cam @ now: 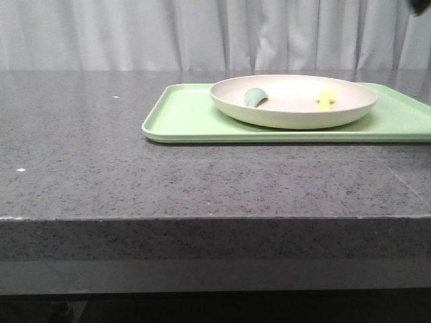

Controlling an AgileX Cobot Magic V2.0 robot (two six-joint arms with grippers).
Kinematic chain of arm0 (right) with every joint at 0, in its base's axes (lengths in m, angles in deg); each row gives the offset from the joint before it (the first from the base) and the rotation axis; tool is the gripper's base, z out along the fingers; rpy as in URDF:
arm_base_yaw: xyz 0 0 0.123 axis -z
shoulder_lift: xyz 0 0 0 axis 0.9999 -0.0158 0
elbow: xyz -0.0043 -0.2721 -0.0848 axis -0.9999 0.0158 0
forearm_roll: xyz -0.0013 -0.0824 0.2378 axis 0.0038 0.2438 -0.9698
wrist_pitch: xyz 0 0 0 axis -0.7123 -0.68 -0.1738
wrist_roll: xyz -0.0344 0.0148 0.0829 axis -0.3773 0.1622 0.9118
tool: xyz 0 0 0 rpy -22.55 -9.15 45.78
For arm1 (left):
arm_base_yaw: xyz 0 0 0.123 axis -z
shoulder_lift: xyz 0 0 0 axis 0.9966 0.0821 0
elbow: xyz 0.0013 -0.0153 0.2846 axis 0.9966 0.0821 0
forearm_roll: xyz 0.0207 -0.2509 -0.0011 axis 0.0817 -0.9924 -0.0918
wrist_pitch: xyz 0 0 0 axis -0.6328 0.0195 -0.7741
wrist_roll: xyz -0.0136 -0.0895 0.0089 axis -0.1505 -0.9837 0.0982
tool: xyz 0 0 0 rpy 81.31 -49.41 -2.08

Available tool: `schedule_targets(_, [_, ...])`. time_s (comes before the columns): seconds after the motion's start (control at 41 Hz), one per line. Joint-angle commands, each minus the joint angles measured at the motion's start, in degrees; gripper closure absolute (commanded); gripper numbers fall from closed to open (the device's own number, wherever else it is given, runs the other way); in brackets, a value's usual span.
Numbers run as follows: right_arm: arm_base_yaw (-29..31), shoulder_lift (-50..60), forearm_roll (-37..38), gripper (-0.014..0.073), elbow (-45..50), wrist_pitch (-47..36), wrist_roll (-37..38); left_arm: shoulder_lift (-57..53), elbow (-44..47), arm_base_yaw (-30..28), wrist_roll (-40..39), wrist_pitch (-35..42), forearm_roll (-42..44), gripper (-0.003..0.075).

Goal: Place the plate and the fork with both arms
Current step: 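Move the right gripper above the yellow fork on the plate, then grasp the yellow fork with the right gripper and lift it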

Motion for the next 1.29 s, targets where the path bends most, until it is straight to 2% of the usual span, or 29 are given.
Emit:
schedule_targets(0.0, [-2.51,-5.36,-0.37,-0.0009,-7.16,-0.81,1.28,0.53,-1.37,-0.15,-0.69,4.70,0.19,0.0738])
schedule_targets(0.269, [-4.41,-22.76,0.57,-0.0008,-23.51,5.79,5.72,0.53,-1.37,-0.15,-0.69,4.70,0.19,0.0738])
schedule_targets(0.488, [-4.36,-33.23,0.91,-0.0008,-32.10,10.33,6.99,0.53,-1.37,-0.15,-0.69,4.70,0.19,0.0738])
schedule_targets(1.074, [-4.36,-38.54,3.10,-0.0007,-33.36,10.52,9.33,0.53,-1.37,-0.15,-0.69,4.70,0.19,0.0738])
schedule_targets(1.172, [-4.36,-38.54,3.10,0.0060,-33.36,11.24,9.33,0.53,-1.37,-0.15,-0.69,4.70,0.19,0.0738])
schedule_targets(1.27, [-4.36,-38.54,3.10,0.0223,-33.36,11.78,9.33,0.53,-1.37,-0.15,-0.69,4.70,0.19,0.0738])
